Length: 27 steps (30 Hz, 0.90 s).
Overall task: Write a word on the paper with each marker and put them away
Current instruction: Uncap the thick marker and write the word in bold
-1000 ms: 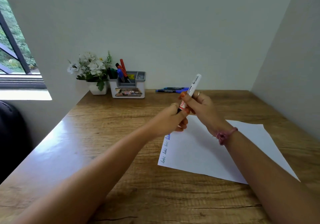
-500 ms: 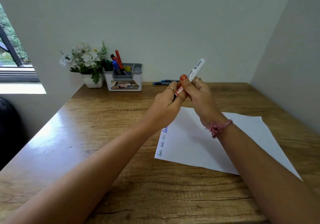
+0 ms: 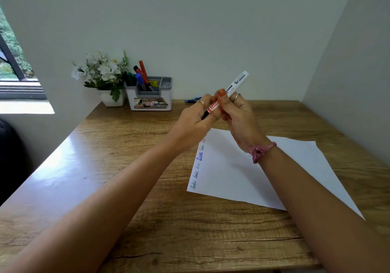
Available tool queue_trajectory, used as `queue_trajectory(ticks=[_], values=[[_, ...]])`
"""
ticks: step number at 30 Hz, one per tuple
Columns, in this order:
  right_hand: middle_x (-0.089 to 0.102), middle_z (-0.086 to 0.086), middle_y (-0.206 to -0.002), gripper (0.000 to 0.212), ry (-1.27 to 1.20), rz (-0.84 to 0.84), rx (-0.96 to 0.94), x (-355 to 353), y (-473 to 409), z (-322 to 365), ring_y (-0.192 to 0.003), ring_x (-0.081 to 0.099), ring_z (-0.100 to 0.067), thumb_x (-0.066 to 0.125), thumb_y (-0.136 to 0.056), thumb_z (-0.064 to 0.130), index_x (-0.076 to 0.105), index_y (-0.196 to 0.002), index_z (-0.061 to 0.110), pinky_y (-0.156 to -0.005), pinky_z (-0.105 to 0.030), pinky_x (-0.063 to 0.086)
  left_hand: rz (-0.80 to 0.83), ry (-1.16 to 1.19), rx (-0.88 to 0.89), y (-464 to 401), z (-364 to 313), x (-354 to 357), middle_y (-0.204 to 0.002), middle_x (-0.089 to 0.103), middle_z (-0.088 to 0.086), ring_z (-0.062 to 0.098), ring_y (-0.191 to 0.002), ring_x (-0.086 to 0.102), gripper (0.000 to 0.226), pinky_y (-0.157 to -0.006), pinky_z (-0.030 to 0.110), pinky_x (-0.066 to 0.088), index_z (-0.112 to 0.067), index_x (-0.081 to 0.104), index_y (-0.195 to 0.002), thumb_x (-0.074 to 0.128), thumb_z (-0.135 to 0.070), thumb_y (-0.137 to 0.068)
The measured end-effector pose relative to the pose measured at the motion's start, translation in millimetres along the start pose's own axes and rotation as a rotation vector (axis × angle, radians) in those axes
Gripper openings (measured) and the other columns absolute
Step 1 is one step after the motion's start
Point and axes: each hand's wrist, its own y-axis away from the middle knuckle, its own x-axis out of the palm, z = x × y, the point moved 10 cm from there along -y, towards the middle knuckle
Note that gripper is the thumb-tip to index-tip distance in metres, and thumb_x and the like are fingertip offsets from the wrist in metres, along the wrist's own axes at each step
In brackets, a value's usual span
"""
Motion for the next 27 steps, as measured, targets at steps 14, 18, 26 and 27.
queue_trajectory(ticks=[14, 18, 26, 27], values=[[0.057, 0.011, -0.063, 0.025, -0.229, -0.108, -0.012, -40.2, -7.3, 0.0, -0.059, 0.044, -0.002, 0.044, -0.098, 0.023, 0.065, -0.085, 0.017, -0.054, -0.016, 0.033, 0.097, -0.228, -0.156, 15.9, 38.2, -16.1, -0.114, 0.059, 0.018, 0.03, -0.108, 0.056, 0.101, -0.074, 0.024, 0.038, -0.02, 0.021, -0.143, 0.053, -0.072, -0.063], [0.047, 0.008, -0.061, 0.027, -0.269, -0.103, 0.096, -50.2, -10.2, -24.8, -0.053, 0.035, -0.006, 0.045, -0.097, 0.029, 0.066, -0.084, 0.017, -0.052, -0.021, 0.029, 0.148, -0.309, -0.197, 24.3, 62.2, -35.3, -0.107, 0.061, 0.023, 0.033, -0.098, 0.059, 0.106, -0.079, 0.037, 0.048, -0.021, 0.019, -0.145, 0.066, -0.07, -0.063], [0.056, 0.002, -0.059, 0.025, -0.004, 0.175, 0.308, -17.8, 0.7, -60.6, -0.051, 0.047, -0.01, 0.044, -0.097, 0.019, 0.064, -0.088, 0.007, -0.048, -0.021, 0.041, 0.363, -0.319, -0.193, 33.5, 88.2, -23.1, -0.055, 0.041, -0.007, 0.001, -0.049, 0.04, 0.107, -0.057, 0.01, 0.039, -0.031, 0.017, -0.144, 0.076, -0.054, -0.058], [0.06, 0.0, -0.061, 0.023, 0.047, 0.245, 0.324, -13.5, 6.2, -61.3, -0.052, 0.05, -0.011, 0.047, -0.094, 0.018, 0.065, -0.087, 0.005, -0.049, -0.022, 0.044, 0.38, -0.341, -0.176, 33.4, 86.9, -20.9, -0.054, 0.04, -0.009, 0.001, -0.047, 0.04, 0.103, -0.057, 0.008, 0.038, -0.032, 0.021, -0.143, 0.074, -0.057, -0.058]])
